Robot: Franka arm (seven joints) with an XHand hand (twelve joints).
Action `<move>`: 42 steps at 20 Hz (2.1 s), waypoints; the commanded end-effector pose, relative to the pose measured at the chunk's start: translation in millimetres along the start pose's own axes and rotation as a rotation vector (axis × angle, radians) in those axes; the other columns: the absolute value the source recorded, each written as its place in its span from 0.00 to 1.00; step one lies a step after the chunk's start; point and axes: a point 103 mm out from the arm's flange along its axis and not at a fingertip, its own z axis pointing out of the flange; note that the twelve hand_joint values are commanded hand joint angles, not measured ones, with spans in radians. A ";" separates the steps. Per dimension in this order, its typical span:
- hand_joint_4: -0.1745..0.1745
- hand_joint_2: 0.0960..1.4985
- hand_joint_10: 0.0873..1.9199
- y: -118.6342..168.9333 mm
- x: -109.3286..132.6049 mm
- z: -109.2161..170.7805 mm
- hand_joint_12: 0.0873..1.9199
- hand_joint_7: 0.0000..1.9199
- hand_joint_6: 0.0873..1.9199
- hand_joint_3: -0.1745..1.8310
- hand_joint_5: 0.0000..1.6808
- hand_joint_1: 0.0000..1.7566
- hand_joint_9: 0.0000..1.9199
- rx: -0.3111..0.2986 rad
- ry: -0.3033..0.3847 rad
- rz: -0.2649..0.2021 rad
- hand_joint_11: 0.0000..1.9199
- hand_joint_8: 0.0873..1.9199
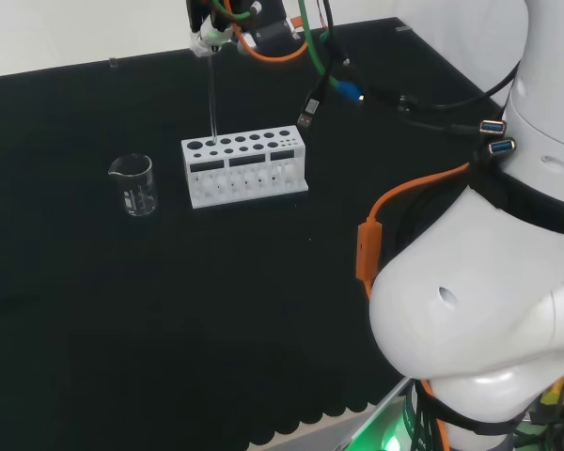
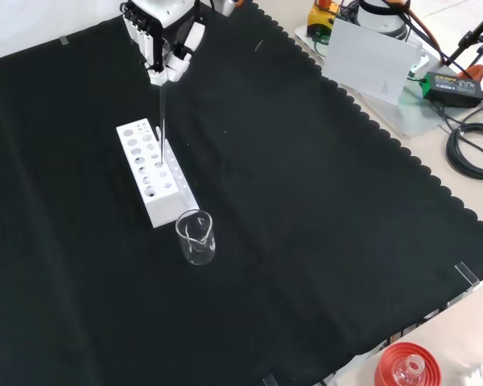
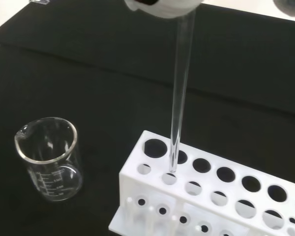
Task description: Stir in the beaker to the left of the white test tube rack with the glass rod.
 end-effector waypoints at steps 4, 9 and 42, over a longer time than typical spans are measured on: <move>0.00 0.66 0.11 -1.1 2.0 -1.6 0.33 0.82 0.00 0.00 0.84 0.76 0.92 0.006 -0.005 0.008 0.82 0.05; 0.00 0.66 0.11 0.2 5.6 -6.1 0.33 0.82 0.00 0.00 0.84 0.76 0.92 0.003 -0.009 -0.005 0.82 0.05; 0.00 0.67 0.10 40.5 118.6 -32.3 0.33 0.81 0.00 0.00 0.84 0.76 0.92 -0.026 0.001 -0.242 0.82 0.07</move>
